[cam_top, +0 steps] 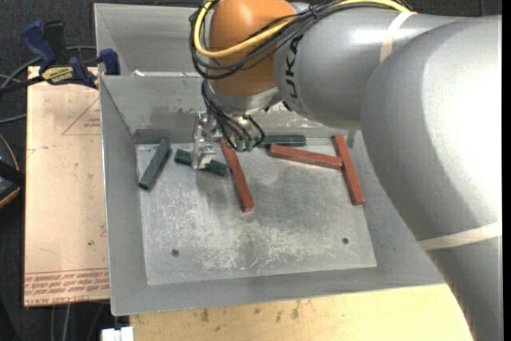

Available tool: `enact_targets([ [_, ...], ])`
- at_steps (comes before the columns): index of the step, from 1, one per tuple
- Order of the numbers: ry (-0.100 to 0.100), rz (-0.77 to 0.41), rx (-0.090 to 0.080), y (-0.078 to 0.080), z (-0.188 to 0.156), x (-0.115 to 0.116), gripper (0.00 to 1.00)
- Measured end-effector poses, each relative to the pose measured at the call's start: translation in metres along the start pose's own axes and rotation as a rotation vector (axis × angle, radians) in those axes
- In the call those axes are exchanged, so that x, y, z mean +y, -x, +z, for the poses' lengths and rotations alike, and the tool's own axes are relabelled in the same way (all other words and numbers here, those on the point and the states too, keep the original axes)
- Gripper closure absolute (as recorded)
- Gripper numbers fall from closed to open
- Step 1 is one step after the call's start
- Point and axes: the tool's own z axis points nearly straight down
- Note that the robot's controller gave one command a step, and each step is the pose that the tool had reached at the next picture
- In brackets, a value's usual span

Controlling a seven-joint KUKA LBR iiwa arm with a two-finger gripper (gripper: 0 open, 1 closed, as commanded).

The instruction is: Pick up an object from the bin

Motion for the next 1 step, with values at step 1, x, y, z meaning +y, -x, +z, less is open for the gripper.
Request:
enact_targets([
  [1, 0.001, 0.023, -0.004, 0.0015, -0.0694, 0.0027, 1.00],
])
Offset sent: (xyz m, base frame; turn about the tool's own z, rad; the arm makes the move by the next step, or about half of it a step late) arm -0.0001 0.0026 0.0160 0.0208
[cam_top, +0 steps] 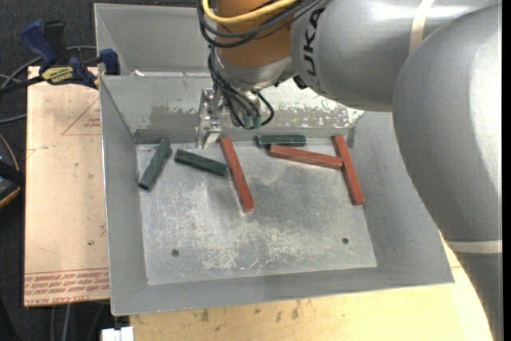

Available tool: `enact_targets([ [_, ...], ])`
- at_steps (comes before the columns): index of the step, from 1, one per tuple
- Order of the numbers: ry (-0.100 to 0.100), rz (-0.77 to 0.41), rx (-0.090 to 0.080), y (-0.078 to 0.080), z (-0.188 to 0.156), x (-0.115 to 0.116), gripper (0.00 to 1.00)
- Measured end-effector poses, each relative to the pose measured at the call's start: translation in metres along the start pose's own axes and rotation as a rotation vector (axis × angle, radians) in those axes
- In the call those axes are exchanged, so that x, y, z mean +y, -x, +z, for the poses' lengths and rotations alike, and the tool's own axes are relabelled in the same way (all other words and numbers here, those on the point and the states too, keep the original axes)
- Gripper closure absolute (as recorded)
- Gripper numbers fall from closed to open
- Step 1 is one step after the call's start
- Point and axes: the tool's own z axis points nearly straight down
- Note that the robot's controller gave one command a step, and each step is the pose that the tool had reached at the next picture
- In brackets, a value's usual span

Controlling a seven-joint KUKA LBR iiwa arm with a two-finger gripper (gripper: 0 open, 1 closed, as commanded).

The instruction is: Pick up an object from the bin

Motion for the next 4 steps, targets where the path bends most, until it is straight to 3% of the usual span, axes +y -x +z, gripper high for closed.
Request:
enact_targets([
  [1, -0.001, -0.001, 0.004, -0.002, 0.057, 0.000, 0.00],
  [2, 0.000, -0.001, -0.001, -0.001, 0.054, 0.000, 0.00],
  [3, 0.005, -0.005, -0.019, 0.000, 0.118, -0.015, 1.00],
  [4, 0.005, -0.005, -0.019, 0.000, 0.118, -0.015, 1.00],
])
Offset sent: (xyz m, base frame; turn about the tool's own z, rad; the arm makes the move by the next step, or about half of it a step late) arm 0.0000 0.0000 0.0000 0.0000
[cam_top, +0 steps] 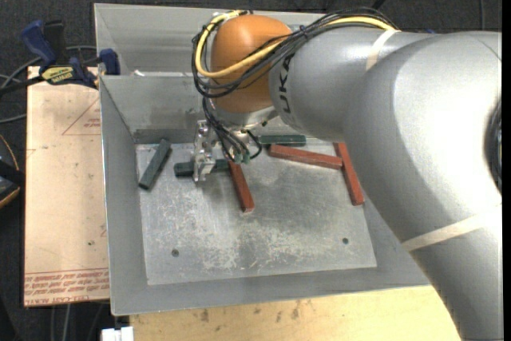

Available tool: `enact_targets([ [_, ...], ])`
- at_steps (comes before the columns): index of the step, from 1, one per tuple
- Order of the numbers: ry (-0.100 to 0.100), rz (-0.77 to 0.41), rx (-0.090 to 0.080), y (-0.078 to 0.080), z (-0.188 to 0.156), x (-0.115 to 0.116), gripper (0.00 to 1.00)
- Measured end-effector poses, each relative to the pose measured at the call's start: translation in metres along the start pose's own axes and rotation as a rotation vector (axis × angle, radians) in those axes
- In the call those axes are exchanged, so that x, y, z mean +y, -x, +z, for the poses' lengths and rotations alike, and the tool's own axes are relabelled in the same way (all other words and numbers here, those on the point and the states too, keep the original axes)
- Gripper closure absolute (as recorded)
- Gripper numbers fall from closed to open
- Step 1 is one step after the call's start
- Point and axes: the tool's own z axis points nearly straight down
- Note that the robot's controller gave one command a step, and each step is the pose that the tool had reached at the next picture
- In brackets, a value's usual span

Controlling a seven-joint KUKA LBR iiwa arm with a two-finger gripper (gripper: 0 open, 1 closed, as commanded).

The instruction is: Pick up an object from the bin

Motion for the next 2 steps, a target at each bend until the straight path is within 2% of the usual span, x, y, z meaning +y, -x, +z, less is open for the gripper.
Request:
enact_targets([
  [1, -0.005, -0.007, 0.020, -0.005, -0.078, -0.003, 0.00],
  [2, -0.005, -0.011, 0.019, -0.003, -0.137, -0.005, 0.00],
])
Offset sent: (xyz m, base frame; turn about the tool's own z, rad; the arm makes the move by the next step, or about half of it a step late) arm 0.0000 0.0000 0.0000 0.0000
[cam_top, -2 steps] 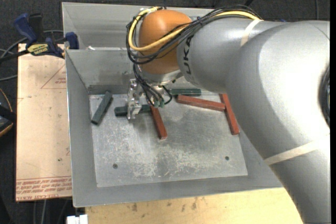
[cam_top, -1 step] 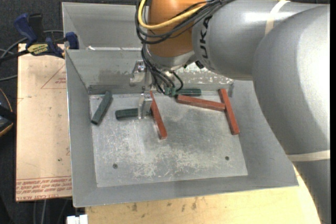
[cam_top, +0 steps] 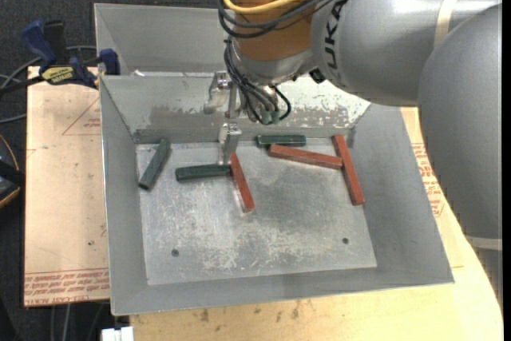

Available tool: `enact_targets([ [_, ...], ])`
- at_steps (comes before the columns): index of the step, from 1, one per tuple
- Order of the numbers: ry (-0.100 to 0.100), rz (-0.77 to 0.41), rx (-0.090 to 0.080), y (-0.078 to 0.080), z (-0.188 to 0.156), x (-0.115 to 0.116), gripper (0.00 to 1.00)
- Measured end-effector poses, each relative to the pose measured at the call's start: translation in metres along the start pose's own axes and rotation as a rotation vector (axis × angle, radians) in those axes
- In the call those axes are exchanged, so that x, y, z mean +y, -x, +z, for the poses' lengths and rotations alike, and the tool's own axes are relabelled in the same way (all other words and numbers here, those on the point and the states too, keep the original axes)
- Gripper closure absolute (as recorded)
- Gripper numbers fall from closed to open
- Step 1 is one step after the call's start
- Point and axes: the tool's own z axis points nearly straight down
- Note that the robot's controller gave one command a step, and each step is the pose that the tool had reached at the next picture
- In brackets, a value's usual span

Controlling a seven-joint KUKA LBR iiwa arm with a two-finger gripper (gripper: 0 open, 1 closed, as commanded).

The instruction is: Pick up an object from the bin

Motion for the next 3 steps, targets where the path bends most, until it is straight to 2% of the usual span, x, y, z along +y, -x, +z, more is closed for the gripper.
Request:
enact_targets([
  [1, 0.001, -0.032, -0.012, 0.000, 0.028, -0.002, 0.00],
  [2, 0.004, -0.016, -0.010, -0.003, 0.138, 0.007, 1.00],
  [3, 0.004, -0.015, -0.010, -0.003, 0.138, 0.007, 1.00],
])
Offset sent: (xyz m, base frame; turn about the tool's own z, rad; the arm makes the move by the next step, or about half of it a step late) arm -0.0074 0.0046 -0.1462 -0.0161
